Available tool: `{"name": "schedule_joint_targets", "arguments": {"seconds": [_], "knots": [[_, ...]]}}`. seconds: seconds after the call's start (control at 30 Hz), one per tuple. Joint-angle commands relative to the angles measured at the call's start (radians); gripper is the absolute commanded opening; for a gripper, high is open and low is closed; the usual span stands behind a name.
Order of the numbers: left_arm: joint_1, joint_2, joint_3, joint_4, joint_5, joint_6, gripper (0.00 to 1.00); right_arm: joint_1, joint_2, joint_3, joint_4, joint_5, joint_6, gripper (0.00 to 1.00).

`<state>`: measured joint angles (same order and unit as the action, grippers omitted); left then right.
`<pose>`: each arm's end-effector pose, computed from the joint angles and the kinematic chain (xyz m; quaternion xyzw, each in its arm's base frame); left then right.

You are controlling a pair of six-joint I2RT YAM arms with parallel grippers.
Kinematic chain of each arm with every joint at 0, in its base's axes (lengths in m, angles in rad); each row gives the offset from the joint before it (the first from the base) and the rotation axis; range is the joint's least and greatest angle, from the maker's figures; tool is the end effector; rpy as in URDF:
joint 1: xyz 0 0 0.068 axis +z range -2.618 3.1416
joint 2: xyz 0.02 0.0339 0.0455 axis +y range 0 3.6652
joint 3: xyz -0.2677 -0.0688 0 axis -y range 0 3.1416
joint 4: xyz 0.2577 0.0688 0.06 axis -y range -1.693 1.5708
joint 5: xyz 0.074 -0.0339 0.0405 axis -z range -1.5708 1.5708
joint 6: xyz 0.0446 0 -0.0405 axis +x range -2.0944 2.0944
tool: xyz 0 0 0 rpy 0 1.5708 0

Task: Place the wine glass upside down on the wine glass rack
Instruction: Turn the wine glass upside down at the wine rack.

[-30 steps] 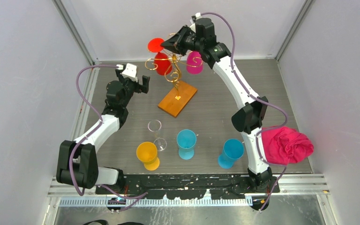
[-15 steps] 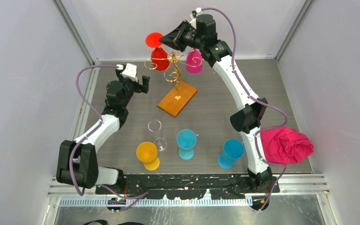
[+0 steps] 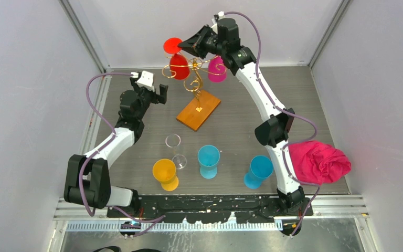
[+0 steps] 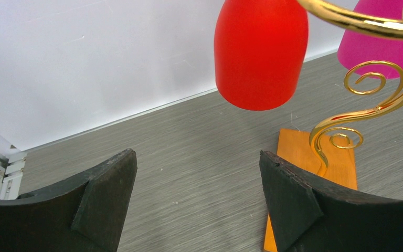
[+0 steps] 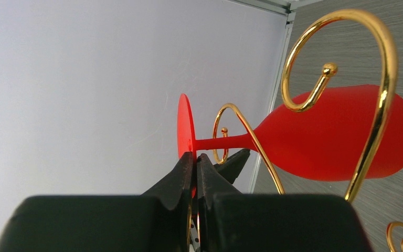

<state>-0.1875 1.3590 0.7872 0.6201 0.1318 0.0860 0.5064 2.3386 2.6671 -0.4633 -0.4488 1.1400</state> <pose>0.3241 -0.0675 0.2919 0.1411 0.6754 -0.0820 0.7192 0.4660 0.2806 0.4307 0.0896 0.7433 0.5843 0.3132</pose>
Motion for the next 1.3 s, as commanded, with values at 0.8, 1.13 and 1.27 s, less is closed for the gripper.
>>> {"name": "schedule_joint_targets", "arguments": {"seconds": [0.8,1.13,1.27], "knots": [[0.006,0.03,0.041,0.111,0.011,-0.018,0.85,0.006,0.055,0.114,0.109,0.013,0.04,0.01],[0.006,0.034,0.041,0.122,0.02,-0.032,0.85,0.019,0.07,0.126,0.104,0.014,0.041,0.01],[0.005,0.038,0.038,0.128,0.021,-0.036,0.85,0.024,0.077,0.128,0.103,0.015,0.04,0.01]]}}
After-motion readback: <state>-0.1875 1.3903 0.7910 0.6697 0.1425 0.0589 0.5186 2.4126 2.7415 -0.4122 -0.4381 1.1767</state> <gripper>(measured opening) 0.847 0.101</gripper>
